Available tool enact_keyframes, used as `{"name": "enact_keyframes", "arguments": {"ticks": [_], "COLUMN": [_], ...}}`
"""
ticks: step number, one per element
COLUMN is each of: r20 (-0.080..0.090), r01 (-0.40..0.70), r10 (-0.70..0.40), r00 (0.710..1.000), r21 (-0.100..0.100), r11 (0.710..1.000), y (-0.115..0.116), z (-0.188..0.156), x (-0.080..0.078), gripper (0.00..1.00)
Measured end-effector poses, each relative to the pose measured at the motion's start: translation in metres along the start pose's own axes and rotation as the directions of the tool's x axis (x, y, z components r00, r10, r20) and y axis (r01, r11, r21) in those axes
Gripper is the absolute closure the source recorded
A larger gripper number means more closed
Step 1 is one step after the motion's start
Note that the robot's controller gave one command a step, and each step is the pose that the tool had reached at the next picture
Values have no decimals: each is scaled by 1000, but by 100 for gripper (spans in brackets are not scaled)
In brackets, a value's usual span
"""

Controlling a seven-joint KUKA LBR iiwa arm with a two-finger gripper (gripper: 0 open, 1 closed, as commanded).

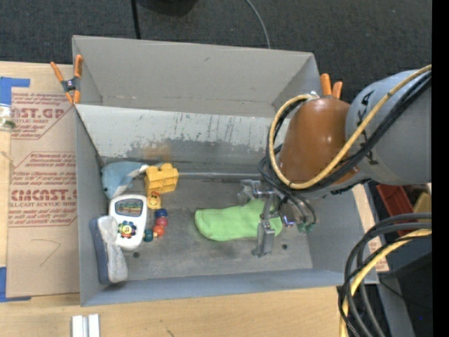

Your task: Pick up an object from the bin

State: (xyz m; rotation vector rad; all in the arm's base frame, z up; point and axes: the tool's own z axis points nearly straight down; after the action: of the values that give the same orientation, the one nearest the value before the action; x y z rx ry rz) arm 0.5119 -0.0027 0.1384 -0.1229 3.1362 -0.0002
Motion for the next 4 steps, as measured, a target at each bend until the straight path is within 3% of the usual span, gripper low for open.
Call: {"name": "enact_keyframes", "arguments": {"ticks": [1,2,3,4], "r20": [2,2,2,-9], "r01": [9,-46,-46,-48], "r10": [-9,46,46,48], "r00": [1000,999,999,999], "r21": [0,-1,-1,-1], "r11": [1000,999,999,999], "y": [3,7,7,12], "z": [39,67,67,32], "x": [-3,-18,-18,-20], "gripper": [0,100,100,100]}}
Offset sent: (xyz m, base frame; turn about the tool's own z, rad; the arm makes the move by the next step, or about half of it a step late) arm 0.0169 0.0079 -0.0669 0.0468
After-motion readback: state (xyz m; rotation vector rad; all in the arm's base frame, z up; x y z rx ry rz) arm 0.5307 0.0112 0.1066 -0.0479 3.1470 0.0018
